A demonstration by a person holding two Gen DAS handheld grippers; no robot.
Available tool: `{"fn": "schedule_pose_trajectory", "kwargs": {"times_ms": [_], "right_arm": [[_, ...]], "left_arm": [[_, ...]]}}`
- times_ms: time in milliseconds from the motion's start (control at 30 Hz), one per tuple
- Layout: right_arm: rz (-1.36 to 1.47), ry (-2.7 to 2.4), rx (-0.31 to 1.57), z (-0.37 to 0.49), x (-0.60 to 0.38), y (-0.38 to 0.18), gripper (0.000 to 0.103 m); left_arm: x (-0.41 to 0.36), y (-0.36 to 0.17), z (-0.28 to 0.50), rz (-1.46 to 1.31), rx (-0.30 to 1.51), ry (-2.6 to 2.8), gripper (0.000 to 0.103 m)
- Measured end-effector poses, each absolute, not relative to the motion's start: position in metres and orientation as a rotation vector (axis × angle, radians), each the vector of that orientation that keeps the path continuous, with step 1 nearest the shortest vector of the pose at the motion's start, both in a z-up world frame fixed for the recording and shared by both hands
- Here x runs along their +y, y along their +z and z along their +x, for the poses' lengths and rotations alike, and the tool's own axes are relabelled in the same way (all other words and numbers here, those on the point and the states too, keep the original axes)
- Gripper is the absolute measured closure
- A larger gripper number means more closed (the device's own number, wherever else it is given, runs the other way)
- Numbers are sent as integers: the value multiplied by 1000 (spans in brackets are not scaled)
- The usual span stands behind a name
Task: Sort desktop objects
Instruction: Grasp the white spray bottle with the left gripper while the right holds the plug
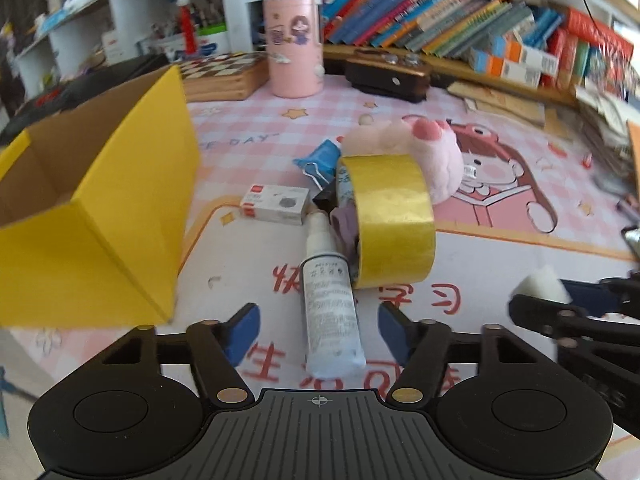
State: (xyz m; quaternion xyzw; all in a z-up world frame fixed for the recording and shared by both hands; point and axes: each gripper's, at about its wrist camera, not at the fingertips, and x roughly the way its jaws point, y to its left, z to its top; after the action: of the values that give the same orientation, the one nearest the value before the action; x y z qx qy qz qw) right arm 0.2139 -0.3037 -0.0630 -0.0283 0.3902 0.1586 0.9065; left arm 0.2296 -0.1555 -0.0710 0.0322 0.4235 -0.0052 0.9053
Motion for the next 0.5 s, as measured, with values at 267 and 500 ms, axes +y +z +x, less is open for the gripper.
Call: {"fn": "schedule_pose_trajectory", "kwargs": {"times_ms": [267, 500], "right_arm": [[-52, 334, 820, 213, -306, -66, 80], [-38, 330, 822, 212, -306, -65, 80]], "left_arm": [[-150, -87, 242, 17, 926, 13, 64], [-144, -78, 233, -52, 920, -5, 72]]}}
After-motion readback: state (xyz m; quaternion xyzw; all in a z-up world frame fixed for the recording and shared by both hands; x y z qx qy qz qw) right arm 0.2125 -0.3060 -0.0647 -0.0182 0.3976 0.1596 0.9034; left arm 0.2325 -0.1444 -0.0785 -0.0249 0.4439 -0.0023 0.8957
